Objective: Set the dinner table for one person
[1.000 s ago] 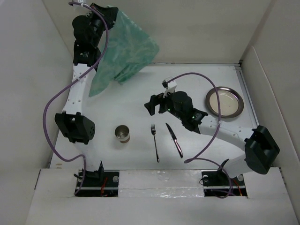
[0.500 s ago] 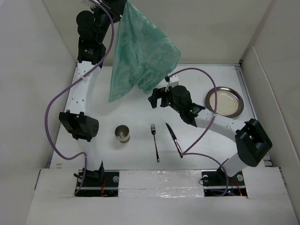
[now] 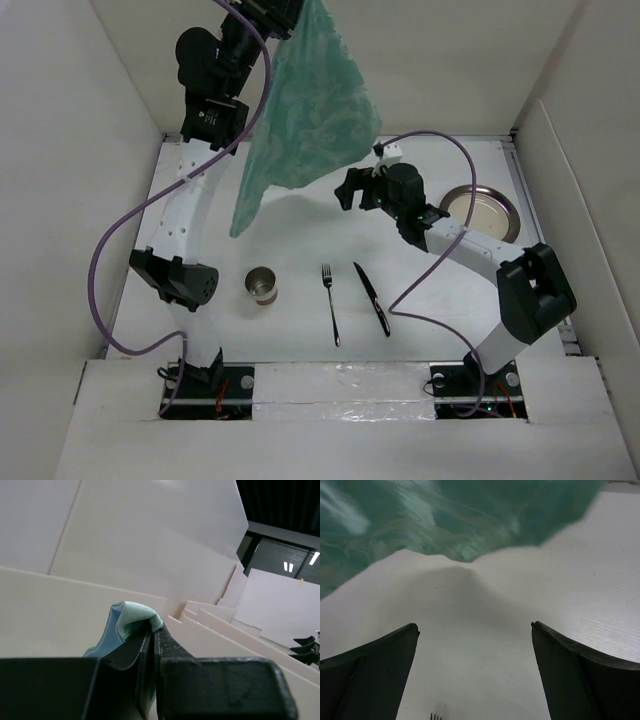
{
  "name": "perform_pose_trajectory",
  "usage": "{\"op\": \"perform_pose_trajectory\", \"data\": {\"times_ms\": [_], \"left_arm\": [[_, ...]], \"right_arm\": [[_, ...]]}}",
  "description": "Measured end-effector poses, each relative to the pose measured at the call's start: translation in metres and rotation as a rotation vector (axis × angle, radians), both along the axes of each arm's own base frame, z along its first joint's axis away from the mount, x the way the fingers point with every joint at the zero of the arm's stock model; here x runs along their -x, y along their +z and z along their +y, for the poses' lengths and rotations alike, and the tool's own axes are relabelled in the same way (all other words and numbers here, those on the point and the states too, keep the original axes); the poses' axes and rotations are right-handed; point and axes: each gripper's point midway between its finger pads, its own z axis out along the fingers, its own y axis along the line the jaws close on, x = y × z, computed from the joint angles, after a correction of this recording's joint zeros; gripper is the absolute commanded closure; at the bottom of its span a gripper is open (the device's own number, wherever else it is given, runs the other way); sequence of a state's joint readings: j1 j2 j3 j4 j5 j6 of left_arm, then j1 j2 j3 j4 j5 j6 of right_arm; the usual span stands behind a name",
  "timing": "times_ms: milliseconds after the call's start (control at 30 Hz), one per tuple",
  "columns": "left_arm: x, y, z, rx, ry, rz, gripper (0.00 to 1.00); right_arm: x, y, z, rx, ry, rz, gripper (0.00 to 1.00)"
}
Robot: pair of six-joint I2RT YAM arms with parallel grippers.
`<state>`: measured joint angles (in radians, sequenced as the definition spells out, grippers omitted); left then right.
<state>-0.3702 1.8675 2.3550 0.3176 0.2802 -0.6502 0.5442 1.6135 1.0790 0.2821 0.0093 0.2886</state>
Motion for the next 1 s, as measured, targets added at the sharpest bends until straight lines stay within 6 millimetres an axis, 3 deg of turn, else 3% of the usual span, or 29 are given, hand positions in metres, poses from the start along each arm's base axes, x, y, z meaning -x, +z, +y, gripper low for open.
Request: {"op": "perform_pose_trajectory", "data": {"times_ms": [133,300,467,600,700,833,933,1000], "left_arm": [[-0.008,0.001,0.008,0.009,0.041,-0.016,1.00],[-0.051,-0.025,0.022,-0.017,0.225,0.030,1.00],[-0.101,-0.082,0.053,-0.122,0.484,0.137,1.00],[-0.137,-0.138,0.102,-0.207,0.654,0.248,1.00],[-0.161,-0.183,0.153,-0.244,0.760,0.350,1.00],[-0.179,-0.252,0.214,-0.262,0.838,0.503,1.00],[-0.182,-0.297,0.244,-0.269,0.867,0.603,1.00],[-0.181,-0.318,0.252,-0.279,0.868,0.648,1.00]], "right_arm": [[0.006,0.004,0.013,-0.015,0.068,0.001,0.00],[0.021,0.017,0.017,-0.008,0.114,-0.010,0.00],[0.068,0.061,0.031,-0.016,0.190,-0.113,0.00],[0.082,0.064,0.039,-0.004,0.221,-0.129,0.00],[0.079,0.043,0.042,0.033,0.222,-0.089,0.00],[0.064,-0.010,0.052,0.115,0.218,0.006,0.00],[0.044,-0.049,0.062,0.185,0.212,0.072,0.00],[0.029,-0.070,0.063,0.227,0.201,0.097,0.00]]}}
